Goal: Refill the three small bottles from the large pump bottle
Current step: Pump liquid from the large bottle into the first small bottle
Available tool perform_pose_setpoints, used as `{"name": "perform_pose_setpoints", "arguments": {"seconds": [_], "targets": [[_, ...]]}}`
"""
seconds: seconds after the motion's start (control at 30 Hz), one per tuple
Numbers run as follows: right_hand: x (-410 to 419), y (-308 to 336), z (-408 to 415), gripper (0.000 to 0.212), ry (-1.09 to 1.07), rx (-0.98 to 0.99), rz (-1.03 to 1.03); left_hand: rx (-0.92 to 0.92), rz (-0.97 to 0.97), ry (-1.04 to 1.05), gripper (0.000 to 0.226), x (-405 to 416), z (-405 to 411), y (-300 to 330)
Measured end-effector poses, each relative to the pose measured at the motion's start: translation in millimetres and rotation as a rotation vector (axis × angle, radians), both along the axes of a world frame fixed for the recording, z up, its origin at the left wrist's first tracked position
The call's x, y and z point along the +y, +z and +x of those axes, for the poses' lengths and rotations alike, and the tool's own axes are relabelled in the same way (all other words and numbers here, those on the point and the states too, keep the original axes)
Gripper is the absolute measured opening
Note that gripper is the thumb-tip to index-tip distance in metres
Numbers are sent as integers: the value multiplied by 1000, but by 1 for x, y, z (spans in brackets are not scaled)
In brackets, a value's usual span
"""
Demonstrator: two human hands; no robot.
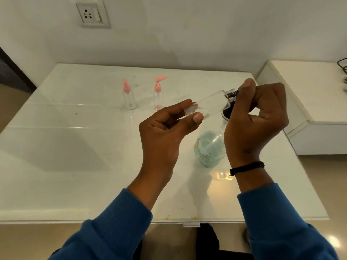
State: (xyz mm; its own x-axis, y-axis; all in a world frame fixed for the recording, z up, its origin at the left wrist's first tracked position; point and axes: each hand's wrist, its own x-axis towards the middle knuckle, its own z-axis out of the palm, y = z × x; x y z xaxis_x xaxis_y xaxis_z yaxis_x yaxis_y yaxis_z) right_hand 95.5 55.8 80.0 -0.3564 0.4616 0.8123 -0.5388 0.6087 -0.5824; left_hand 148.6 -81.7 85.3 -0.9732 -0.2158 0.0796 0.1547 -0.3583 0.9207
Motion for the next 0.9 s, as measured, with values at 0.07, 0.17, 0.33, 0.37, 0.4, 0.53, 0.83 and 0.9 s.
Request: {"name": "perform_pose_setpoints", "arguments": {"seconds": [0.07, 0.17, 0.33, 0.37, 0.4, 0.53, 0.83, 0.9], "targets": [[2, 4, -1, 39, -10, 9, 15, 4, 5, -7, 38, 0, 0, 0], [3, 5, -3, 40, -28, 10, 21, 11, 7, -9, 37, 1, 0, 1], [1, 0, -1, 39, -3, -2, -2, -6, 2, -10, 37, 1, 0, -1], [2, 2, -1, 39, -6, 0, 3, -5, -1, -13, 37, 1, 0, -1], [3, 3, -2, 39, -15, 2, 10, -3, -4, -16, 37, 1, 0, -1], [3, 5, -2, 40, -29, 9, 7, 6, -10, -17, 37, 1, -1, 0], [1, 8, -2, 39, -21, 12, 13, 3, -13, -11, 38, 0, -2, -2], [-1, 7, -1, 39, -14, 6, 4, 4, -12, -8, 38, -1, -2, -2]]}}
